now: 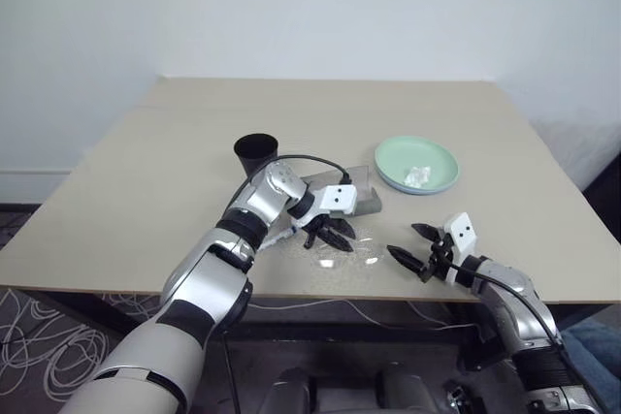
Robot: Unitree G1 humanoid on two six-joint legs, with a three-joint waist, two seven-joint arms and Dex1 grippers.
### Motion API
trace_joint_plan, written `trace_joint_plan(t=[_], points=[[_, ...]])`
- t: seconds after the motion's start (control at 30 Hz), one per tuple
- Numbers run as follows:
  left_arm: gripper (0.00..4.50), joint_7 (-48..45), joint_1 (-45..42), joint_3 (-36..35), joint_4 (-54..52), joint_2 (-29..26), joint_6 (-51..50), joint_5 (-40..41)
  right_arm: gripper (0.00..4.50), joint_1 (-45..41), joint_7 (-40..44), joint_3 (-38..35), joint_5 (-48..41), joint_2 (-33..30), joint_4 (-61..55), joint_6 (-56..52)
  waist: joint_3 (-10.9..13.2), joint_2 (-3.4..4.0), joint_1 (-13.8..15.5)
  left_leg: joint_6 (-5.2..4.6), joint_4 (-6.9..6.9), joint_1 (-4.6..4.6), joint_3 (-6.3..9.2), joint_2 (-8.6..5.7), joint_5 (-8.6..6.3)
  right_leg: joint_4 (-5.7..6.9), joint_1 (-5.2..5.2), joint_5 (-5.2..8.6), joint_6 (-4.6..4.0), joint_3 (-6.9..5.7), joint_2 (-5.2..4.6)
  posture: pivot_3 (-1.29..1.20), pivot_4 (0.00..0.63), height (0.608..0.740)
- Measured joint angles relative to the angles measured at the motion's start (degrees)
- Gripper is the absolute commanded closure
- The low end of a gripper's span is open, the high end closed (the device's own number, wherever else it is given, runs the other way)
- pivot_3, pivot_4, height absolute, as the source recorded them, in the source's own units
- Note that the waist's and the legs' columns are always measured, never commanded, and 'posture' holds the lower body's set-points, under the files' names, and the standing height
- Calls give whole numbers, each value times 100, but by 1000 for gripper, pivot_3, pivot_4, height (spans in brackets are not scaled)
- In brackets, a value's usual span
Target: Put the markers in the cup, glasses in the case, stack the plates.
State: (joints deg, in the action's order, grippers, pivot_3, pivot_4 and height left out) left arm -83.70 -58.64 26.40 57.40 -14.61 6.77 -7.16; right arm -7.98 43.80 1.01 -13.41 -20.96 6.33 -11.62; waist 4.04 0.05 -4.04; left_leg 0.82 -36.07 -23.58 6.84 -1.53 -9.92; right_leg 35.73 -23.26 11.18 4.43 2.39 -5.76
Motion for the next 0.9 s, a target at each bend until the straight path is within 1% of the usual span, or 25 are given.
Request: trace_joint_plan(t=[0.03,0.7,0.8,0.9], points=[[4483,-16,0,-1,0,-3,0,-3,0,1,-3,0,0,0,0,-5,0,0,1,0,0,0,0,0,0,0,0,0,0,0,0,0,0,740],[4483,-240,6,-43,-56,-76,-55,-42,0,-23,-120,1,10,25,195,75,-1,-1,-1,-2,0,2,0,0,1,2,2,0,0,0,0,0,0,740],[4483,-240,4,-122,-54,-73,-160,-12,0,-28,-126,2,13,41,221,95,-1,-1,-1,-2,-1,2,0,0,1,3,2,0,0,0,1,0,0,740],[4483,-295,-61,-367,-51,-61,-409,151,0,-28,-142,10,18,50,233,113,-1,-2,-1,-3,-2,2,1,0,2,3,2,0,1,-1,1,0,0,740]])
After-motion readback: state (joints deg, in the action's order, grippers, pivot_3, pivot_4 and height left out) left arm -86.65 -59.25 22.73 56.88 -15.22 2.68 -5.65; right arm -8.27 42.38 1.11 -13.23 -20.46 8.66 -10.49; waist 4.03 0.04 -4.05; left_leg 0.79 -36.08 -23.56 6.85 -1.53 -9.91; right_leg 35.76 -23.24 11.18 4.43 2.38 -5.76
